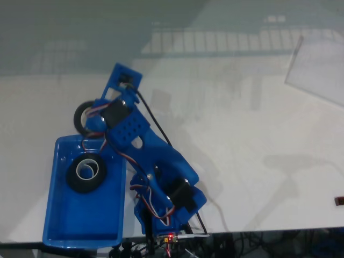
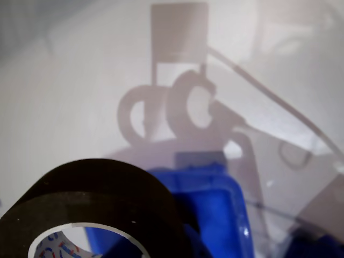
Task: Grasp all tape and put them in the bin.
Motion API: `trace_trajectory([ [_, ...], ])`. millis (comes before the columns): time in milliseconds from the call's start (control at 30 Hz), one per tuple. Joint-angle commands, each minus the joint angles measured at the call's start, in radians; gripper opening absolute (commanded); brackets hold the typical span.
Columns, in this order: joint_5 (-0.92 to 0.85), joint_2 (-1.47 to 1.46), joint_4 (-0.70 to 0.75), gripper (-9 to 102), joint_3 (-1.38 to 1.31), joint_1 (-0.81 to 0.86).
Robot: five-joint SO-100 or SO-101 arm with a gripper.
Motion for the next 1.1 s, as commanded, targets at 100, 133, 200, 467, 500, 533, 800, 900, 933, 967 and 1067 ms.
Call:
trace_trajectory([
  [100, -0.080, 0.178, -0.044, 0, 0.132, -0.221],
  [133, -0.071, 0.202, -0.044, 0, 0.150, -0.256],
  [200, -0.048, 0.244, -0.044, 0, 0.178, -0.321],
  [467, -0.109, 0.370, -0.015, 0, 0.295, -0.566],
  [500, -0.123, 0.377, -0.015, 0, 0.313, -0.589],
  [533, -0.135, 0.388, -0.014, 0, 0.334, -0.612],
  [800, -0.161, 0.376, -0.026, 0, 0.387, -0.730],
  [900, -0.140, 0.370, -0.044, 3, 0.387, -0.732],
  [933, -0.133, 0.370, -0.044, 6, 0.387, -0.729],
  [967, -0.124, 0.370, -0.048, 11, 0.387, -0.723],
  [1067, -0.115, 0.376, -0.054, 18, 0.388, -0.695],
])
